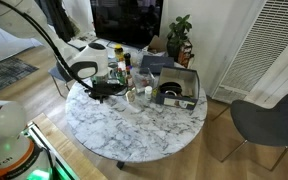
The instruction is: Use the clear measuring cup to remove some contents from the clear cup.
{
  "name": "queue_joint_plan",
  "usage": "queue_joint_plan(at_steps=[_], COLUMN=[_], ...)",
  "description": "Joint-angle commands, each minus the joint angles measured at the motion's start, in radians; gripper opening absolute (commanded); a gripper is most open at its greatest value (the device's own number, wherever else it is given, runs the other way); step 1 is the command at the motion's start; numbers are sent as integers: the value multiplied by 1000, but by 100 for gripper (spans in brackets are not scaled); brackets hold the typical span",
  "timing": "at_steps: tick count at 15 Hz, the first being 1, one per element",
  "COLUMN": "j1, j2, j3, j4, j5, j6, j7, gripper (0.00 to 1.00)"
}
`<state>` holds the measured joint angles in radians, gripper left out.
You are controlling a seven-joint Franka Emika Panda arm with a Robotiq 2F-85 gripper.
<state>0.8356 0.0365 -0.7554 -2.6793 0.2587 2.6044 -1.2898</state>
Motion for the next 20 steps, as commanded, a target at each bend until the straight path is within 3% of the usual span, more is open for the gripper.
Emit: queue_joint_plan(at_steps=[1,2,3,4,8,13,16,20], j1=[-83,-105,-211,-236,-265,-485,-559,-603], j2=[-91,-115,-60,-71,-86,-24,14,66], j3=[218,273,355,417,448,691,767,824], j4=[19,27,30,40,45,133,185,256], j5=[-79,-87,-39,-39,-39,-300,-459,-594], j6=[14,-12,1,0,-1,-100,-185,-279], j7=[271,311,221,263,287,416,486,542], gripper=[1,1,4,4,1,1,1,1])
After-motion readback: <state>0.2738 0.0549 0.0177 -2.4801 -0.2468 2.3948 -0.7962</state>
